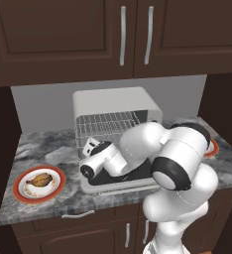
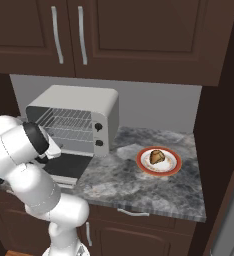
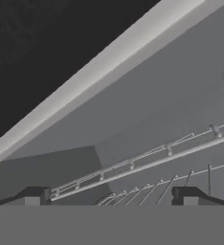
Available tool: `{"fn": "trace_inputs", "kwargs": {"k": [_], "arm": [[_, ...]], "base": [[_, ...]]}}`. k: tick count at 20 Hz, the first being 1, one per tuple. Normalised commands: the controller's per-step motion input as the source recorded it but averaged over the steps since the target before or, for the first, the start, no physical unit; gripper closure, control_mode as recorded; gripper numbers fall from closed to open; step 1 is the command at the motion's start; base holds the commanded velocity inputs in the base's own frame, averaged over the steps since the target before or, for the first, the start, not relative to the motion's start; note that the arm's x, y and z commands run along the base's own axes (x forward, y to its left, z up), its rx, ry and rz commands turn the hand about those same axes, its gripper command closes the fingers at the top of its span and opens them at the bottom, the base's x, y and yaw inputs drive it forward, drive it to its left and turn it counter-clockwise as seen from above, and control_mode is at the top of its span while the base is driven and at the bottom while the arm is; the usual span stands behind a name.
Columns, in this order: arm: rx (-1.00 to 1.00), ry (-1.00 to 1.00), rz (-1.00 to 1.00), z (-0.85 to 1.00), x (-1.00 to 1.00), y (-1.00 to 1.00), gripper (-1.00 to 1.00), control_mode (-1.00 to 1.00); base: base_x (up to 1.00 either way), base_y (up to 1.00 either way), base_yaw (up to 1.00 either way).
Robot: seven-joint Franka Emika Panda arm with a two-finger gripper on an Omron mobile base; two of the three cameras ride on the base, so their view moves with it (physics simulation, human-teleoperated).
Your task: Open the toaster oven door. Place the bread on the top rack in the toaster oven and place the chicken drumstick on the bottom rack.
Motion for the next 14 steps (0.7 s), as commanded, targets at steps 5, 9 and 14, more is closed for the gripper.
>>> {"fn": "trace_inputs", "kwargs": {"k": [5, 9, 14], "arm": [[0.03, 0.0, 0.05, -0.03, 0.22, 0.0, -1.0, -1.0], [0.01, 0.0, 0.03, -0.1, 0.2, 0.0, -1.0, -1.0], [0.02, 0.0, 0.02, -0.14, 0.14, 0.0, -1.0, -1.0]], "base": [[0.0, 0.0, 0.0], [0.0, 0.0, 0.0], [0.0, 0.0, 0.0]]}}
